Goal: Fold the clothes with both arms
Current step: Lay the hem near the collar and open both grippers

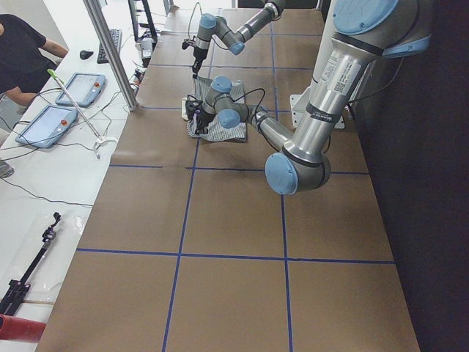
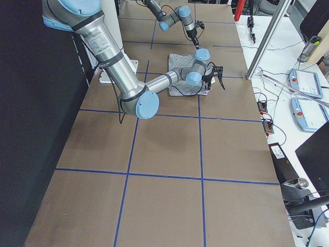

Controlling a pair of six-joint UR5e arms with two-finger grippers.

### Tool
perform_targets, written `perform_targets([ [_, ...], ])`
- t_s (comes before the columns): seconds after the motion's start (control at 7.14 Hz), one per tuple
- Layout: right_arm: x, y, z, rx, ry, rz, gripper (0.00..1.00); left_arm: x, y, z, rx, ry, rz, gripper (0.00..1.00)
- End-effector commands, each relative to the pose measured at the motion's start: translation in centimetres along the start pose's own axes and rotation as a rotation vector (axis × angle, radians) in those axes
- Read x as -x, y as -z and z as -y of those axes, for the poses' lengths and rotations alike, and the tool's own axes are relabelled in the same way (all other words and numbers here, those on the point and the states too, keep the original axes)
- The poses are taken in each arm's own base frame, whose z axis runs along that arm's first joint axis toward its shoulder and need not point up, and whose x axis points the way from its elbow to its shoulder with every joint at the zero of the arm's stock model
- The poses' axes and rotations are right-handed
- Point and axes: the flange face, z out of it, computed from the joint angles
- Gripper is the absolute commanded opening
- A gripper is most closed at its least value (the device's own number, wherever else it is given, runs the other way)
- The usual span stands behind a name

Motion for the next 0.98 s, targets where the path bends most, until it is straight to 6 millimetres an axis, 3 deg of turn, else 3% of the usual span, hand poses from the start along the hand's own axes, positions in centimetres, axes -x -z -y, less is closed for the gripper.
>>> perform_targets([
  [0.0, 0.7, 0.6, -0.2, -0.001, 0.010, 0.034, 0.00, -1.4, 0.6, 0.0, 0.000, -0.004, -0.019, 0.00],
  [0.14, 0.4, 0.5, -0.3, 0.002, 0.011, 0.040, 0.00, -1.5, 0.7, 0.1, -0.002, -0.005, -0.021, 0.18],
  [0.28, 0.3, 0.5, -0.4, 0.016, 0.012, 0.044, 0.53, -1.2, 0.2, 0.1, -0.002, -0.005, -0.013, 0.99],
  [0.42, 0.2, 0.6, -0.3, 0.019, 0.012, 0.046, 1.00, -1.3, 0.4, 0.2, -0.004, 0.002, -0.018, 1.00],
  [0.7, -0.9, 1.2, -0.2, 0.061, 0.025, 0.104, 1.00, -1.5, 0.7, 0.3, -0.005, -0.002, -0.024, 1.00],
  [0.84, -2.1, 2.3, -1.6, 0.107, 0.026, 0.142, 1.00, -1.6, 1.0, 0.2, -0.004, -0.003, -0.030, 1.00],
])
